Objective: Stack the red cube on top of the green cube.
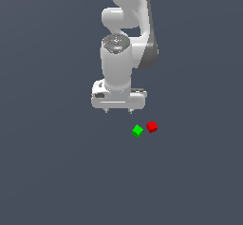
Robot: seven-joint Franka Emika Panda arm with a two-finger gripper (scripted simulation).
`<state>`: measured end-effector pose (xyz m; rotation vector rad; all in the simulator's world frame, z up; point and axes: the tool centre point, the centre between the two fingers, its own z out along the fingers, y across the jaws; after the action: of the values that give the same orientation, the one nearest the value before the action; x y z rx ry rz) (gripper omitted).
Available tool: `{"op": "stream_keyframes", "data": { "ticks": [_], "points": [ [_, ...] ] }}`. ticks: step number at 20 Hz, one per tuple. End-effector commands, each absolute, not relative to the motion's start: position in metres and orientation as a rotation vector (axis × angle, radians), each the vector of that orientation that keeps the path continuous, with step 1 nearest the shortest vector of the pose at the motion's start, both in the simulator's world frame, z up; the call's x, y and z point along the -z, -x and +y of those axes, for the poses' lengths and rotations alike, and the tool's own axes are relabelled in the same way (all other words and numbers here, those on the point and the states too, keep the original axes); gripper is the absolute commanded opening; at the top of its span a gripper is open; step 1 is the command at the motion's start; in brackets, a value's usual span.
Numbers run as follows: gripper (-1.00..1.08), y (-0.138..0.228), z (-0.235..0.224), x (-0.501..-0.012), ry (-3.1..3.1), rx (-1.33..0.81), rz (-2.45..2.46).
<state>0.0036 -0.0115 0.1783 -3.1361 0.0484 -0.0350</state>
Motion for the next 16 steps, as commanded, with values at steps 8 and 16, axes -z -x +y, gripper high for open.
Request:
{"op": "stream_keyframes", "data": {
  "ticks": [8,16],
  "points": [
    [1.0,-0.007,-0.009,-0.176,3.136,0.035,-0.01],
    [1.0,-0.017,0.001,-0.168,3.128,0.033,-0.224]
  ]
}}
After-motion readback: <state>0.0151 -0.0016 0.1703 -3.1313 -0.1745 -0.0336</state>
